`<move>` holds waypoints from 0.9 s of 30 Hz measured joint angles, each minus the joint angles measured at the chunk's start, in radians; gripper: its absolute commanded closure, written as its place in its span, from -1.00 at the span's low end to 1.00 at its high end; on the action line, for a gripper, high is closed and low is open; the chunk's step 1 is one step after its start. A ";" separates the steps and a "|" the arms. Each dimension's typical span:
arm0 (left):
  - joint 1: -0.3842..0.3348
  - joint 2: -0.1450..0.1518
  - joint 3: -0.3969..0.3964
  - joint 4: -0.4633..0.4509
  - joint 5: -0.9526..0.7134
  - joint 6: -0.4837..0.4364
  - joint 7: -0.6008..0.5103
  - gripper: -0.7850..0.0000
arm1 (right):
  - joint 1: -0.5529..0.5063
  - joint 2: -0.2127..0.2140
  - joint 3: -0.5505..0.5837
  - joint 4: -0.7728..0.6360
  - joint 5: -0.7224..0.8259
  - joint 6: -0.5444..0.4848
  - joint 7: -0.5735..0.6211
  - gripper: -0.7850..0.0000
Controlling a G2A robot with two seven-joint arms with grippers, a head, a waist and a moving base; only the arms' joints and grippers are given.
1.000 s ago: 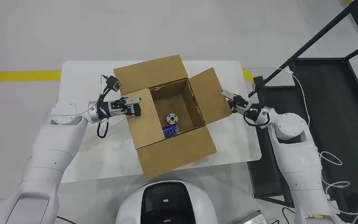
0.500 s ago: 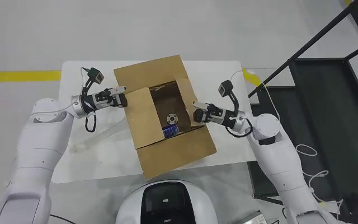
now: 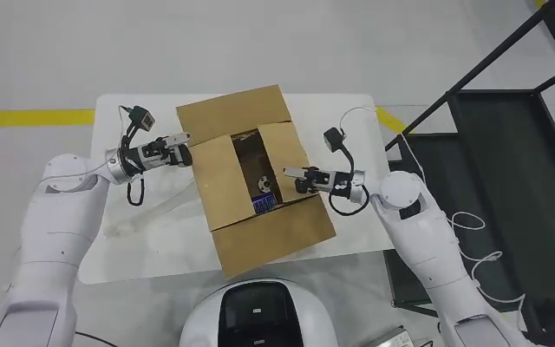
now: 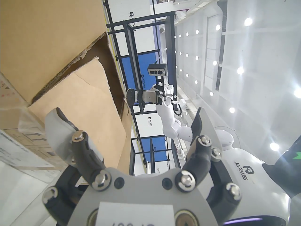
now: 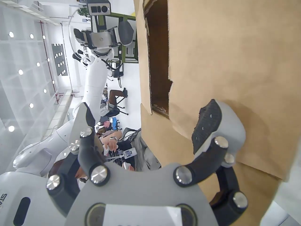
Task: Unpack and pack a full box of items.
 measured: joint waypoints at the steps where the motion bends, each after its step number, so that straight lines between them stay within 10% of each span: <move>1: -0.001 0.002 -0.004 0.006 0.002 -0.002 -0.002 -1.00 | -0.003 0.004 0.022 0.002 0.000 0.003 -0.008 -1.00; 27: -0.116 -0.004 0.003 0.354 0.114 -0.135 0.203 -1.00 | -0.107 0.017 0.013 0.008 0.041 0.049 -0.002 -1.00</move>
